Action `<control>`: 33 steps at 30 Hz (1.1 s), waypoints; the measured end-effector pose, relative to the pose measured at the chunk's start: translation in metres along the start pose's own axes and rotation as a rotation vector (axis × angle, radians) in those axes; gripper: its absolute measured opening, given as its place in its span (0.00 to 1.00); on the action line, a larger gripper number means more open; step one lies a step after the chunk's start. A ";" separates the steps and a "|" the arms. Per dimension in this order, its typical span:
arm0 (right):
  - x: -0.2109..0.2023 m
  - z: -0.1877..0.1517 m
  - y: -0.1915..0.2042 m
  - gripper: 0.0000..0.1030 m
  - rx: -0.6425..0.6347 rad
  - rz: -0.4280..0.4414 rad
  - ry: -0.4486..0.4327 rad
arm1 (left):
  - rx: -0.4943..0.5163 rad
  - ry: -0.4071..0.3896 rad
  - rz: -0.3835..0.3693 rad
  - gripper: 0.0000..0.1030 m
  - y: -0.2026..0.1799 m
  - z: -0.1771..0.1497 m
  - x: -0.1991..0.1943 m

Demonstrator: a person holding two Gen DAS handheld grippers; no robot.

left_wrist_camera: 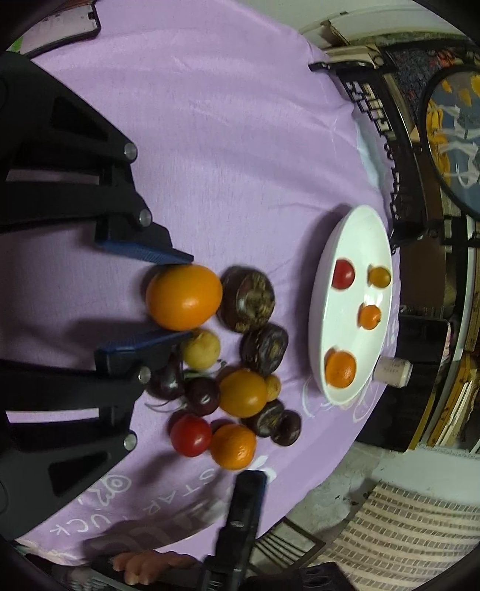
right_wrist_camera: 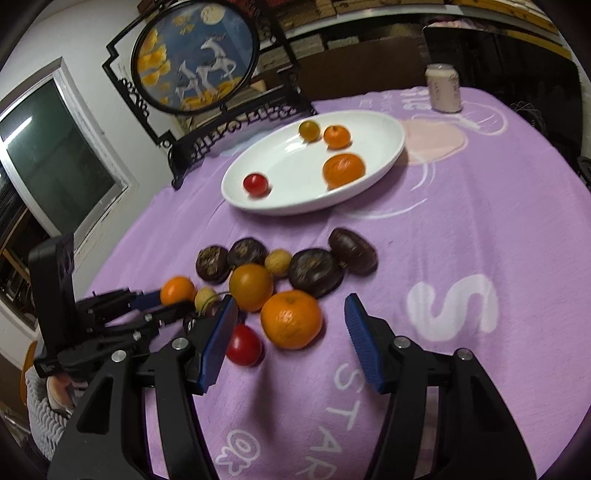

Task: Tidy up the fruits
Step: 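Grasp an orange with the left tool while the right tool grasps a mandarin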

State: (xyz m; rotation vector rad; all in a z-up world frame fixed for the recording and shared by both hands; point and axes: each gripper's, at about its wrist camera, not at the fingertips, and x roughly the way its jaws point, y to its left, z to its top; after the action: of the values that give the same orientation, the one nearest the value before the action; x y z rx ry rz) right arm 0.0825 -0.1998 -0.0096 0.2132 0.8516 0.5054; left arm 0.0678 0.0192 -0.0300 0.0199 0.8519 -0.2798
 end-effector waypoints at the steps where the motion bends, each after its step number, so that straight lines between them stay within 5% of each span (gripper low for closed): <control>1: 0.001 0.000 0.001 0.59 -0.003 -0.002 0.003 | -0.007 -0.004 0.000 0.34 0.002 0.000 -0.001; 10: 0.013 -0.008 0.010 0.58 -0.051 -0.048 0.025 | 0.004 0.004 0.032 0.34 0.000 -0.001 0.000; 15: 0.022 -0.010 0.011 0.41 -0.072 -0.065 0.038 | 0.012 0.013 0.033 0.34 0.000 -0.002 0.003; 22: 0.006 -0.004 0.007 0.39 -0.050 -0.055 -0.028 | -0.001 -0.019 0.033 0.34 0.000 0.002 -0.005; 33: -0.001 0.055 -0.007 0.39 0.030 -0.018 -0.096 | -0.023 -0.087 0.035 0.34 0.007 0.081 0.001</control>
State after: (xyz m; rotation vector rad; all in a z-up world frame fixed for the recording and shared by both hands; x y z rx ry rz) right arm 0.1264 -0.2058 0.0244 0.2553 0.7671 0.4623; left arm 0.1304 0.0154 0.0221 0.0011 0.7671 -0.2367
